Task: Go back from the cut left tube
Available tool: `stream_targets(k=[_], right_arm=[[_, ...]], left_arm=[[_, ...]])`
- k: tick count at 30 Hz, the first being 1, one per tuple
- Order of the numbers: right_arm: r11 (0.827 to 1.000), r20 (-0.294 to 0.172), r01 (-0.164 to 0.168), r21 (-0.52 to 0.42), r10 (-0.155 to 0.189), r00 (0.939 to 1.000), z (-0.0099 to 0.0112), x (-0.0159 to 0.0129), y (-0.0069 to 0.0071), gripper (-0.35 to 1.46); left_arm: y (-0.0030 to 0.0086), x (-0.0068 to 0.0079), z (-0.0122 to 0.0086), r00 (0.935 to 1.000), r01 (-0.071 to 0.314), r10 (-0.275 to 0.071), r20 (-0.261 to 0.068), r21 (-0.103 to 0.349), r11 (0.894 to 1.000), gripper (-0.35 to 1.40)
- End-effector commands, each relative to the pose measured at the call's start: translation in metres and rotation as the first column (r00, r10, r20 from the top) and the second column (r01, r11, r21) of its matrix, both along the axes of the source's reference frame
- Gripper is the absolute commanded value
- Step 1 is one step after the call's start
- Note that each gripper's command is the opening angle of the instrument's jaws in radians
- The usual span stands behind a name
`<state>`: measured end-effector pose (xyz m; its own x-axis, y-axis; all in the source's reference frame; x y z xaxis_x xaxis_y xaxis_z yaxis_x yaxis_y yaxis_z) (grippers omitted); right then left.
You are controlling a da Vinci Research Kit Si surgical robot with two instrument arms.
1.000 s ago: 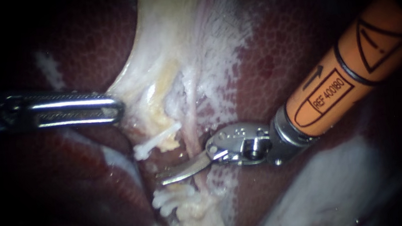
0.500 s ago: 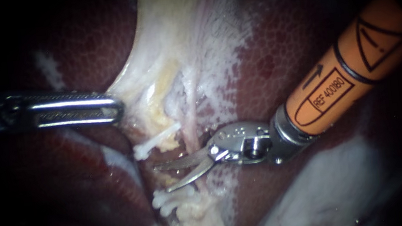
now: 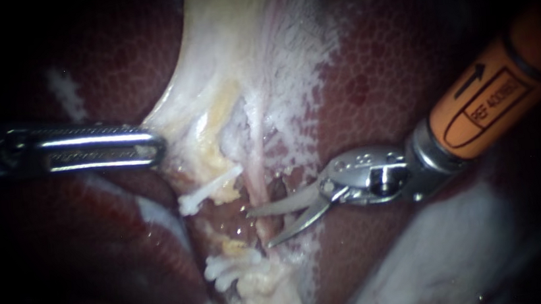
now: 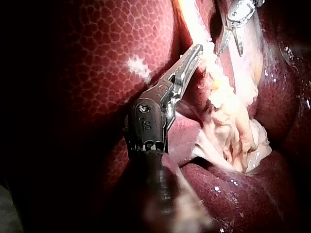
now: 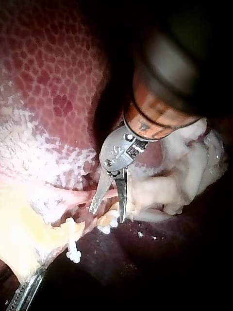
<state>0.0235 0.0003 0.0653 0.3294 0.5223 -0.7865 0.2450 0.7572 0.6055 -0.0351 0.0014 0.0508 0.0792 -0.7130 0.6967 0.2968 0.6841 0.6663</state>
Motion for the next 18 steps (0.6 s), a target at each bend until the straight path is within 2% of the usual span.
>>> stream_targets(k=[1, 5, 9, 11, 18], right_arm=[[1.000, 0.000, -0.006, -0.013, 0.006, 1.0000, -0.0002, -0.0004, 0.0002, 0.84], [0.996, 0.008, -0.048, -0.074, 0.048, 0.9988, -0.0011, -0.0021, 0.0014, 1.03], [0.989, 0.014, -0.072, -0.128, 0.074, 0.9971, -0.0022, -0.0037, 0.0025, 1.08], [0.980, 0.025, -0.096, -0.173, 0.102, 0.9944, -0.0032, -0.0048, 0.0032, 1.16], [0.957, 0.045, -0.127, -0.259, 0.143, 0.9886, -0.0056, -0.0071, 0.0045, 1.23]], left_arm=[[0.0000, 0.0000, 0.0001, 1.0000, 0.000, 0.000, 0.000, 0.000, 1.000, -0.35], [0.0000, 0.0000, 0.0001, 1.0000, 0.000, 0.000, 0.000, 0.000, 1.000, -0.35], [0.0000, 0.0000, 0.0002, 1.0000, 0.000, 0.000, 0.000, 0.000, 1.000, -0.35], [0.0001, 0.0001, 0.0003, 1.0000, 0.000, 0.000, 0.000, 0.000, 1.000, -0.35], [0.0001, 0.0001, 0.0004, 1.0000, 0.000, 0.000, 0.000, 0.000, 1.000, -0.35]])
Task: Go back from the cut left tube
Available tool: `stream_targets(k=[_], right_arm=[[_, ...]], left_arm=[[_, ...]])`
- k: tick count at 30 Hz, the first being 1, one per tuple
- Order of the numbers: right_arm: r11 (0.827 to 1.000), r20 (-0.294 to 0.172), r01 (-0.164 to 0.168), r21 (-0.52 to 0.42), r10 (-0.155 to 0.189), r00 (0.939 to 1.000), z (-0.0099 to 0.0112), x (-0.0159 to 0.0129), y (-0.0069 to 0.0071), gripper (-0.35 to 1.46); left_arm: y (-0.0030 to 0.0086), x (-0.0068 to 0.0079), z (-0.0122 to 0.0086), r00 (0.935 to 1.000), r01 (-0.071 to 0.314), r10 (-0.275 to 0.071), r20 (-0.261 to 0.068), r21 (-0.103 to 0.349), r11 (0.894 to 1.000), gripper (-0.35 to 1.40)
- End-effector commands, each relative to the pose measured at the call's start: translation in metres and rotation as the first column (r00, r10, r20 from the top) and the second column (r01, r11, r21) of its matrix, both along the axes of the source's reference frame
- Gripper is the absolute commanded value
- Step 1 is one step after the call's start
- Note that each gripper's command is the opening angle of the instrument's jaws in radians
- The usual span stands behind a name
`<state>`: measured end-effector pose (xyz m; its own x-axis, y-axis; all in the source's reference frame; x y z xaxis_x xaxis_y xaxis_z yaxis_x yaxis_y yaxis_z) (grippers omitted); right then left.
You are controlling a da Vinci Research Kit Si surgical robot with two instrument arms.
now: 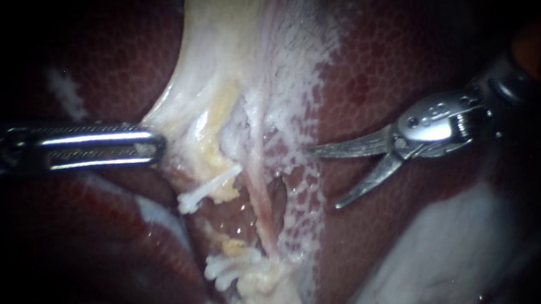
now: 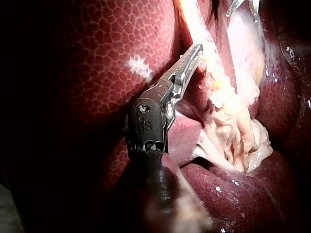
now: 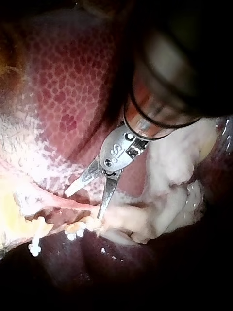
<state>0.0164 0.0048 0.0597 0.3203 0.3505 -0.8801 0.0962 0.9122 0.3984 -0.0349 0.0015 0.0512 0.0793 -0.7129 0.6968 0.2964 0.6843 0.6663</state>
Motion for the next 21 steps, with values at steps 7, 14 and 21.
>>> stream_targets(k=[7, 14, 21], right_arm=[[0.999, 0.015, -0.007, -0.031, 0.008, 0.9999, -0.0009, -0.0015, 0.0000, 1.28], [0.998, 0.014, 0.001, -0.069, 0.000, 0.9999, -0.0013, -0.0016, 0.0000, 1.31], [0.996, 0.005, -0.001, -0.085, 0.002, 1.0000, -0.0014, -0.0016, 0.0000, 1.35]], left_arm=[[0.0001, 0.0000, 0.0002, 1.0000, 0.000, 0.000, 0.000, 0.000, 1.000, -0.35], [0.0002, 0.0000, 0.0004, 1.0000, 0.000, 0.000, 0.000, 0.000, 1.000, -0.35], [0.0003, -0.0001, 0.0006, 1.0000, 0.001, -0.001, -0.001, 0.000, 1.000, -0.35]])
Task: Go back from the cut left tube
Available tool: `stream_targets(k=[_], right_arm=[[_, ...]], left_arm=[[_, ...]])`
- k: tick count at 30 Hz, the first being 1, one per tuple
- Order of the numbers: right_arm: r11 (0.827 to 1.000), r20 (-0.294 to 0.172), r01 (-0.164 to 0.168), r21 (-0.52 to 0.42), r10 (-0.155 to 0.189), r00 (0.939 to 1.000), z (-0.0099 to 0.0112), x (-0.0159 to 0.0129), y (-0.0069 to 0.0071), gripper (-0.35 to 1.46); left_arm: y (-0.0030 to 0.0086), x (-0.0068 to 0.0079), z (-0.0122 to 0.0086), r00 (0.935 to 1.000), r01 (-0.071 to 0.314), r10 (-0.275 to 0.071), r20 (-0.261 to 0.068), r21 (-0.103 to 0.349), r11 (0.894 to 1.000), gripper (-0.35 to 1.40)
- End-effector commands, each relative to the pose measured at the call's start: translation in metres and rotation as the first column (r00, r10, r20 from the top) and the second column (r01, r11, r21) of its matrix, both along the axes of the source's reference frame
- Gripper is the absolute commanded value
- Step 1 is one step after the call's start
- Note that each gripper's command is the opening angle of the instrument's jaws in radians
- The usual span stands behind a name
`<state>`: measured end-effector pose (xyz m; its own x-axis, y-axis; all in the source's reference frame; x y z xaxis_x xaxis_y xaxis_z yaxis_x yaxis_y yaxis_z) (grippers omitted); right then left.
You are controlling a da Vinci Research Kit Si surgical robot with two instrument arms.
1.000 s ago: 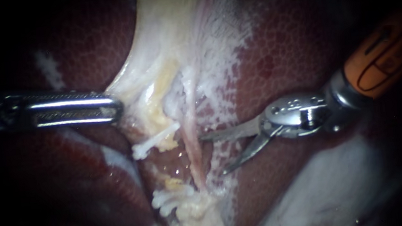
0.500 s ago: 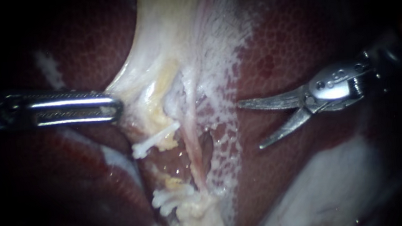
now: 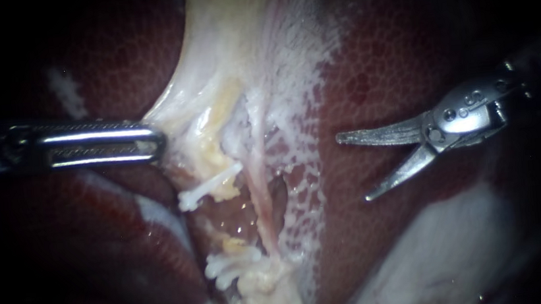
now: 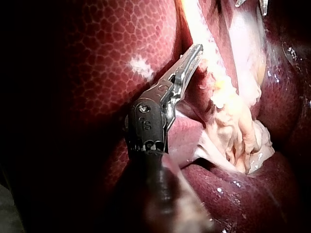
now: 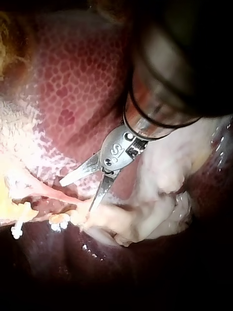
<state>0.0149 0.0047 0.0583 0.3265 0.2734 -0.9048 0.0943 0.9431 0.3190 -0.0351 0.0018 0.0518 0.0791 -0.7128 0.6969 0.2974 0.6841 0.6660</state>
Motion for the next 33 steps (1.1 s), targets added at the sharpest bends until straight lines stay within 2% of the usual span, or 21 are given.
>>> stream_targets(k=[1, 12, 19, 24, 33], right_arm=[[1.000, -0.002, -0.002, 0.001, 0.002, 1.0000, 0.0000, 0.0000, 0.0000, 1.35], [1.000, -0.009, -0.001, -0.015, 0.001, 1.0000, 0.0000, 0.0000, 0.0000, 1.38], [1.000, -0.009, -0.001, -0.015, 0.001, 1.0000, 0.0000, 0.0000, 0.0000, 1.40], [1.000, -0.012, -0.002, -0.021, 0.002, 0.9999, 0.0000, 0.0000, 0.0000, 1.40], [1.000, -0.015, -0.002, -0.026, 0.002, 0.9999, 0.0000, 0.0000, 0.0000, 1.40]], left_arm=[[0.0000, 0.0000, 0.0000, 1.0000, 0.000, 0.000, 0.000, 0.000, 1.000, -0.35], [0.0005, -0.0010, 0.0010, 1.0000, 0.005, -0.005, -0.003, -0.001, 1.000, -0.35], [0.0005, -0.0032, 0.0033, 0.9998, 0.016, -0.016, -0.009, -0.011, 1.000, -0.35], [0.0001, -0.0050, 0.0051, 0.9999, 0.001, -0.002, -0.016, -0.020, 1.000, -0.35], [-0.0001, -0.0062, 0.0058, 0.9999, -0.002, 0.001, -0.012, -0.017, 1.000, -0.35]])
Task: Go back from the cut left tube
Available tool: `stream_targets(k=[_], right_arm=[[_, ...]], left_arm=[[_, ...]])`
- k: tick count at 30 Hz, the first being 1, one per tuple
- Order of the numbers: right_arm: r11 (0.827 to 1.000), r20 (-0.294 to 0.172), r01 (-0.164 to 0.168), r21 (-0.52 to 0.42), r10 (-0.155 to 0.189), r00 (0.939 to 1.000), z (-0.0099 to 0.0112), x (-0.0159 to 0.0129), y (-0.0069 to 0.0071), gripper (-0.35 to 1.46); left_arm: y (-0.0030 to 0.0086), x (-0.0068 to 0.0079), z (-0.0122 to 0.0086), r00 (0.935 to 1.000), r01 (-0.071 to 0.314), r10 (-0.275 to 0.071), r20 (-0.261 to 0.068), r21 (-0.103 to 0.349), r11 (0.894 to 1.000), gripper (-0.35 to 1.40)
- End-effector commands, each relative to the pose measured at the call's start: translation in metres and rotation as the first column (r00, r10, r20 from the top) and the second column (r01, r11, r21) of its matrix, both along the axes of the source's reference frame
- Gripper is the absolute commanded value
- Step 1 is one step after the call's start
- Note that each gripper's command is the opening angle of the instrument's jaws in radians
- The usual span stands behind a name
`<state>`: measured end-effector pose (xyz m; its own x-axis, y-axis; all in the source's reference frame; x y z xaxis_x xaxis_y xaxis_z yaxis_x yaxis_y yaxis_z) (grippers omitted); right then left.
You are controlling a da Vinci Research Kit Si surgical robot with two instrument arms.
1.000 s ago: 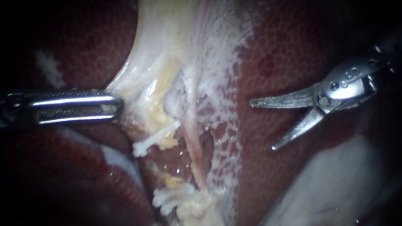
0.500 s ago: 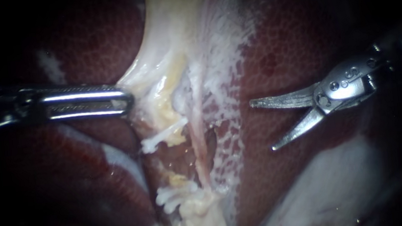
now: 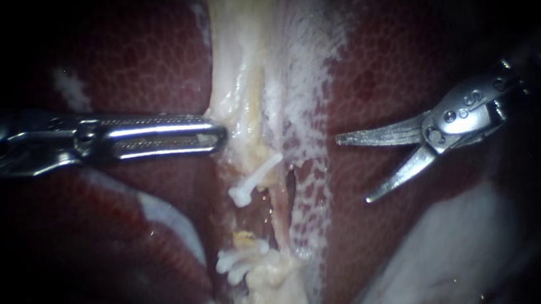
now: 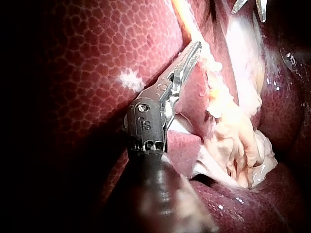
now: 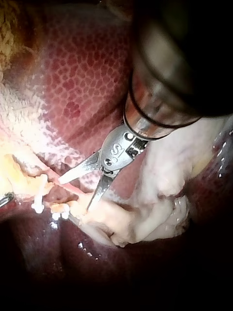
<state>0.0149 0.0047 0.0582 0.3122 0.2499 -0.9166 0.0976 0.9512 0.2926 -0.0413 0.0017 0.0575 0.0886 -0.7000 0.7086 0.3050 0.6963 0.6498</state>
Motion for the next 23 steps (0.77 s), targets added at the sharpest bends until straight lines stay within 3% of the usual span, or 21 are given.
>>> stream_targets(k=[1, 23], right_arm=[[1.000, 0.000, 0.000, 0.000, 0.000, 1.0000, 0.0000, 0.0000, 0.0000, 1.40], [1.000, 0.001, -0.001, 0.000, 0.001, 1.0000, 0.0000, 0.0001, 0.0000, 1.40]], left_arm=[[-0.0001, -0.0001, 0.0001, 1.0000, 0.000, 0.000, 0.000, 0.000, 1.000, -0.35], [-0.0001, -0.0004, 0.0002, 1.0000, -0.002, 0.002, 0.004, 0.006, 1.000, -0.35]])
